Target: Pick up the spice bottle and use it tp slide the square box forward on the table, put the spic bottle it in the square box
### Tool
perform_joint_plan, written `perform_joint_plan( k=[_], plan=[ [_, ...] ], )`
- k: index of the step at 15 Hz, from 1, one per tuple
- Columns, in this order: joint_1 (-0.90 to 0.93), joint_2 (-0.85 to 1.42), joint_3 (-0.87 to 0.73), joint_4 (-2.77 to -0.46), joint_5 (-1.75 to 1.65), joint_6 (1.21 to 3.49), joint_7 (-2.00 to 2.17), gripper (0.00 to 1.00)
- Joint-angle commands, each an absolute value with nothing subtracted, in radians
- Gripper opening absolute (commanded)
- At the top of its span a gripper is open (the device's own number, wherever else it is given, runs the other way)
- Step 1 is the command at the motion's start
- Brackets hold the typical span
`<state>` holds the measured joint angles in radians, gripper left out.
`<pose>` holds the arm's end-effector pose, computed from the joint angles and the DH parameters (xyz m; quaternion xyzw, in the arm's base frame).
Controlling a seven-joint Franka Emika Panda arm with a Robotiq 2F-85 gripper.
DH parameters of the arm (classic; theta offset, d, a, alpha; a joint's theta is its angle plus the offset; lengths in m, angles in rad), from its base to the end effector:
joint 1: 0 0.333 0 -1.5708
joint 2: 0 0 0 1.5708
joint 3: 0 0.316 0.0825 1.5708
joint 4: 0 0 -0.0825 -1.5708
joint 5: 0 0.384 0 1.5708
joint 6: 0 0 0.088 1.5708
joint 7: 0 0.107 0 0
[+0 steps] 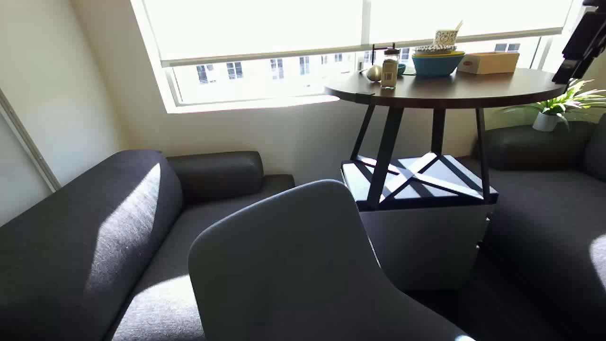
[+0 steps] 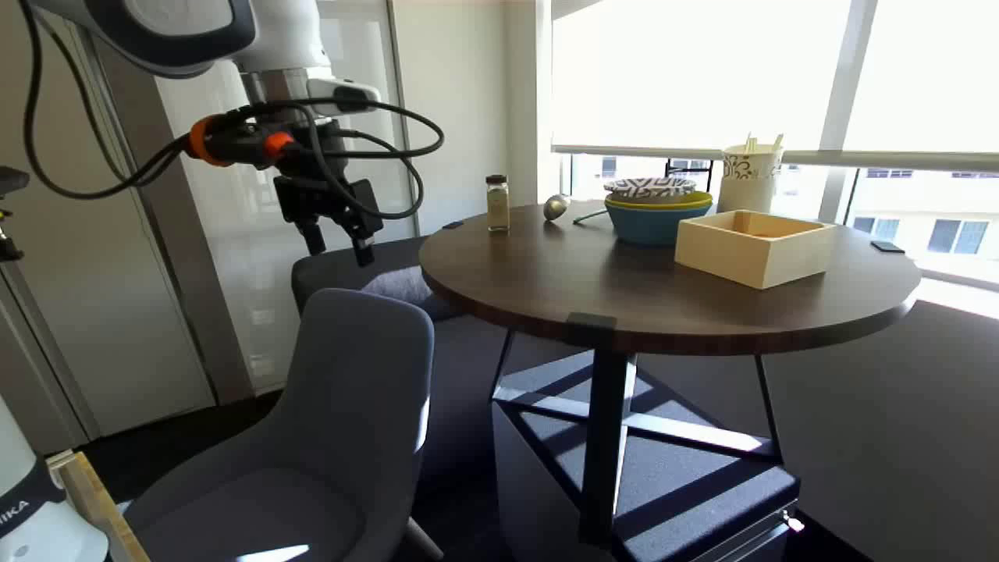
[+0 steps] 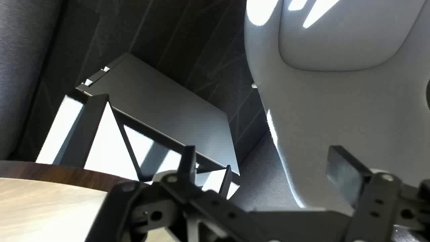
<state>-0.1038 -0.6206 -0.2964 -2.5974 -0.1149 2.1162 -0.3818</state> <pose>0.3421 -0.1525 0.4582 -0.9968 -0.0389 -0.0694 0.0103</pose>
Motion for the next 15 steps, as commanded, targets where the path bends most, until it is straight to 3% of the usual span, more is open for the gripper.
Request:
perform_joint_plan(
  k=[1, 9, 15],
  plan=[
    [-0.115, -0.619, -0.286, -2.596, -0.107, 2.114, -0.388, 1.0],
    [-0.115, -0.619, -0.286, -2.596, -0.107, 2.114, -0.388, 1.0],
    [-0.044, -0.59, -0.24, -2.455, 0.048, 2.175, -0.32, 1.0]
  ],
)
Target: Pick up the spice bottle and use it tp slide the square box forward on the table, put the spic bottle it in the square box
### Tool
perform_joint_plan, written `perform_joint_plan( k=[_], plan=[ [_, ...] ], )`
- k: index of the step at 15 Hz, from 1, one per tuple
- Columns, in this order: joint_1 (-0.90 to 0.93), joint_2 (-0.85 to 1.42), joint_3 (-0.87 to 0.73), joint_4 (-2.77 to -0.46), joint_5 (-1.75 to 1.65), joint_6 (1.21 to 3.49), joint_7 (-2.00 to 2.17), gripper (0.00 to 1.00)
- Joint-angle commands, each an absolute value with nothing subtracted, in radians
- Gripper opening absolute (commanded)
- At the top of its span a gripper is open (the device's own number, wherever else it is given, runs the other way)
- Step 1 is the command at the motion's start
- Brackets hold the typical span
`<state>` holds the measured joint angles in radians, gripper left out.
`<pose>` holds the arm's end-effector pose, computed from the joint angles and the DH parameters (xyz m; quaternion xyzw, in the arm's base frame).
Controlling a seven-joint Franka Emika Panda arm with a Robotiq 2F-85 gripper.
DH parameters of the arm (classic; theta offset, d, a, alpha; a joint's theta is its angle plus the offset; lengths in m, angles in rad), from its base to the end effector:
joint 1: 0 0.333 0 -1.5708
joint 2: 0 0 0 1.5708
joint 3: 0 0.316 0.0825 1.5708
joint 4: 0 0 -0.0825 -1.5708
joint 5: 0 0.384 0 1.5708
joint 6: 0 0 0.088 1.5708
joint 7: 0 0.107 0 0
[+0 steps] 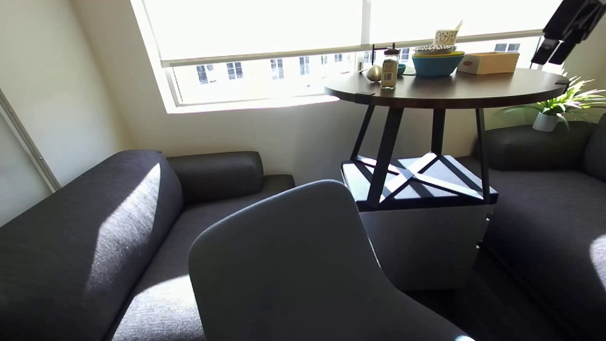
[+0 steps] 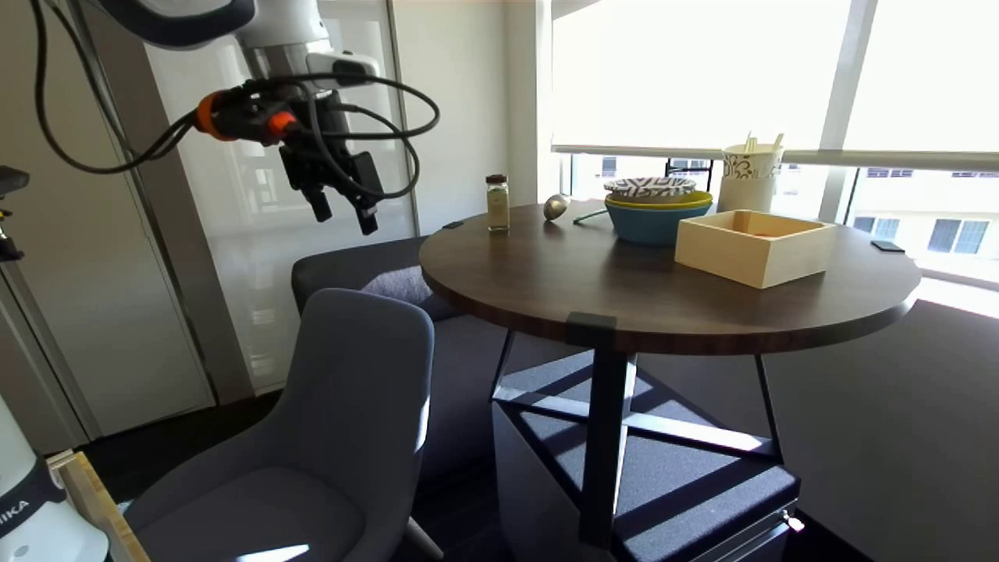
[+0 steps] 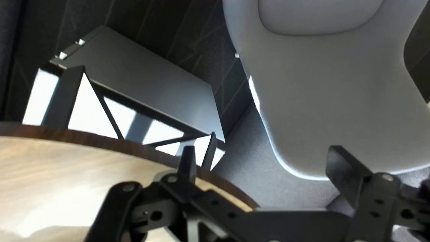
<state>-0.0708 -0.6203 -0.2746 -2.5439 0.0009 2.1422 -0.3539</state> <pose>0.3603 -0.1359 0.4886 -0.9916 -0.0205 -0.1198 0.0430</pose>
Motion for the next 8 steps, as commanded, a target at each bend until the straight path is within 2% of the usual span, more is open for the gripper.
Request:
perform_joint_plan(
  k=[1, 4, 8],
  plan=[
    [-0.039, -0.573, -0.229, -2.42, 0.047, 2.193, -0.312, 1.0],
    [-0.055, -0.467, -0.174, -2.279, 0.015, 2.263, -0.205, 1.0],
    [-0.059, -0.292, -0.117, -2.065, -0.001, 2.249, -0.089, 1.0]
  ],
)
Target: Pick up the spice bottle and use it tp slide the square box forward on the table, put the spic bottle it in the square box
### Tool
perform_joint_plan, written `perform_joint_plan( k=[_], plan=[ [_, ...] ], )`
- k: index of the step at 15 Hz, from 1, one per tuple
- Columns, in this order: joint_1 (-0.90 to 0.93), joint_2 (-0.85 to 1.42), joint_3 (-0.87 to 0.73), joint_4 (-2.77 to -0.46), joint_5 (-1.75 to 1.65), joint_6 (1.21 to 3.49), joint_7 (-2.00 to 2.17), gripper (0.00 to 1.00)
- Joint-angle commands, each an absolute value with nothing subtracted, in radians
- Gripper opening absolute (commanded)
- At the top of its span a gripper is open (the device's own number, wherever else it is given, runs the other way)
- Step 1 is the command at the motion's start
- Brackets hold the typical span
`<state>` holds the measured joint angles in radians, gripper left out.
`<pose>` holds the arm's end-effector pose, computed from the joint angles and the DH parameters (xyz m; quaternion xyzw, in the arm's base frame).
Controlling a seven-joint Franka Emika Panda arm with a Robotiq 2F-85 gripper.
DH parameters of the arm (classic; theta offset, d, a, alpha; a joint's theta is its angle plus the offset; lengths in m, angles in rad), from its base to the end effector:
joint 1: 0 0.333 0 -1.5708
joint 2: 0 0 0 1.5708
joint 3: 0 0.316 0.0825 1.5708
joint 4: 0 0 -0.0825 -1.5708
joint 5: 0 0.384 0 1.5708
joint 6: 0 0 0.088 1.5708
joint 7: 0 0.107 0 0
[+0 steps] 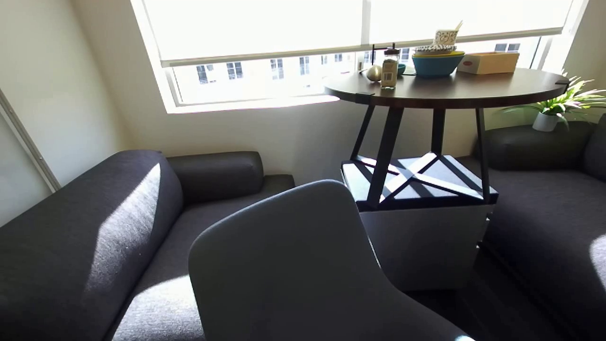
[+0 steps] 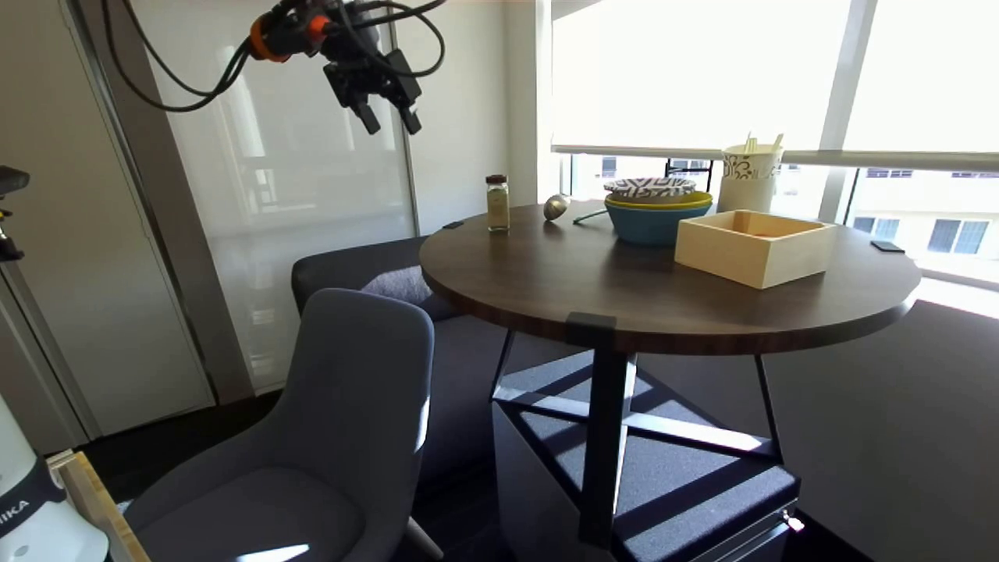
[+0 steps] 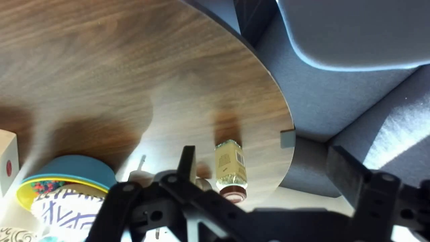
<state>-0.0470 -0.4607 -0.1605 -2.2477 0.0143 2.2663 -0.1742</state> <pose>0.4432 -0.1042 0.5936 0.9710 -0.0197 0.2381 0.0023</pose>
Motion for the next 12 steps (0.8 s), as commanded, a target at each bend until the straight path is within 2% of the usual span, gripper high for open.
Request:
perform_joint_plan(
  k=[1, 5, 6, 12],
  plan=[
    [-0.059, -0.249, -0.106, -2.011, -0.006, 2.235, -0.065, 1.0],
    [-0.054, -0.104, -0.089, -1.847, 0.005, 2.199, -0.022, 1.0],
    [-0.055, -0.181, -0.092, -1.953, 0.011, 2.249, -0.047, 1.0],
    [-0.06, -0.072, -0.085, -1.839, 0.006, 2.237, 0.033, 1.0]
  ],
)
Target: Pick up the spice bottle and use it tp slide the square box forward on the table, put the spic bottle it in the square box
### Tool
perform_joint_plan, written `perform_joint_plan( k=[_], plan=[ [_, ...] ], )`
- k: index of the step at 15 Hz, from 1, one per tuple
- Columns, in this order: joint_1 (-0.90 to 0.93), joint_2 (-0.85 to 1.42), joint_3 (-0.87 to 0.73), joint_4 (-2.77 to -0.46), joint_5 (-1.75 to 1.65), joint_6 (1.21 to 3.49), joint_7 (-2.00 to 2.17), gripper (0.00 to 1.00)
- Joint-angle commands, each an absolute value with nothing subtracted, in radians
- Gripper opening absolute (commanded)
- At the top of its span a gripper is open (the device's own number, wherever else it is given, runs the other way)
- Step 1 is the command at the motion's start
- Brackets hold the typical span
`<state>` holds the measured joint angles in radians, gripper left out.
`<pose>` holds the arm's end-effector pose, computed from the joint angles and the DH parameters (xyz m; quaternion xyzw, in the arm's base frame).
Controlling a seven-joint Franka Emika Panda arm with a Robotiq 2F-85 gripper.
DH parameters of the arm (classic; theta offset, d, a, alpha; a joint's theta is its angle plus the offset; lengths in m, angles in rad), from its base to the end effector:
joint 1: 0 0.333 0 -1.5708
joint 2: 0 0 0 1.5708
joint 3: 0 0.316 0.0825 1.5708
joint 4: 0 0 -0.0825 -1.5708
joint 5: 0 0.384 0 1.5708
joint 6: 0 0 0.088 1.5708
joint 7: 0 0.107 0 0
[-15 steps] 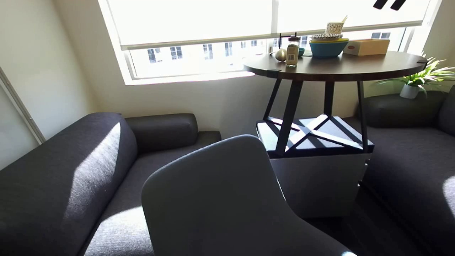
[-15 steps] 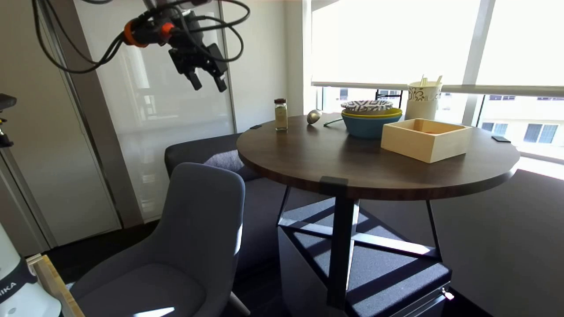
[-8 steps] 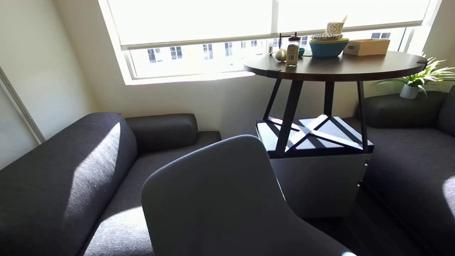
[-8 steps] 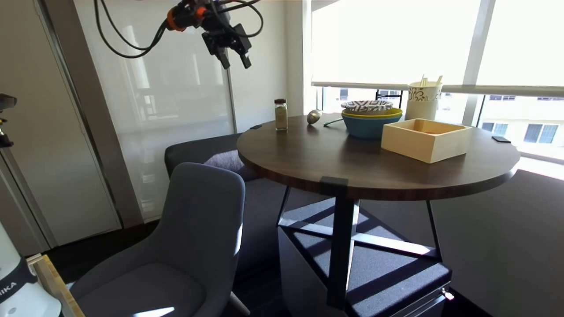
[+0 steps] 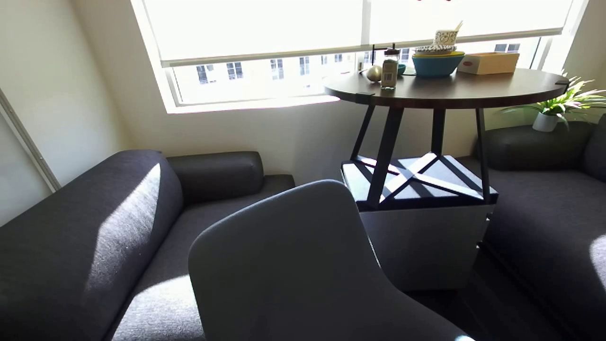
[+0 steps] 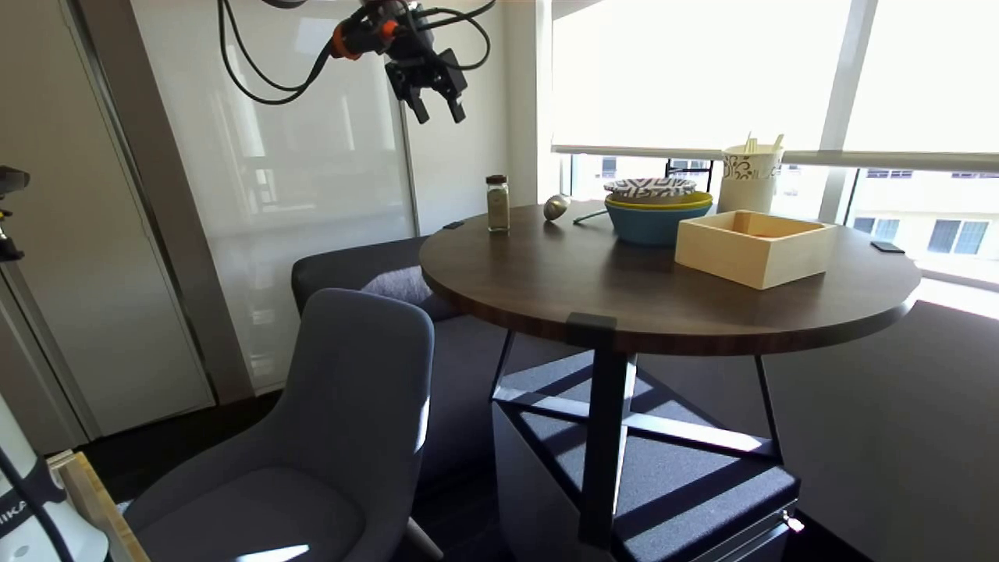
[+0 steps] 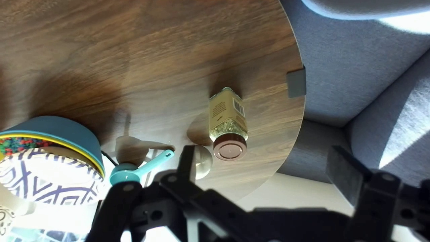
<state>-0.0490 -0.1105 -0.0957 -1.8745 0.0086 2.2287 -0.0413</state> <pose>0.5604 -0.0840 0.6069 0.9717 -0.0530 0.2299 0.0123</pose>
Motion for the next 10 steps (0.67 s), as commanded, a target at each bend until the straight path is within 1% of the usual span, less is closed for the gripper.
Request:
perform_joint_plan(
  k=[1, 5, 9, 10],
  plan=[
    [-0.061, -0.04, -0.083, -1.817, 0.015, 2.24, 0.077, 1.0],
    [-0.048, 0.1, -0.066, -1.707, -0.001, 2.24, 0.335, 1.0],
    [-0.017, 0.239, -0.091, -1.561, -0.156, 2.264, 0.598, 1.0],
    [-0.012, 0.268, -0.1, -1.521, -0.172, 2.228, 0.63, 1.0]
  ],
)
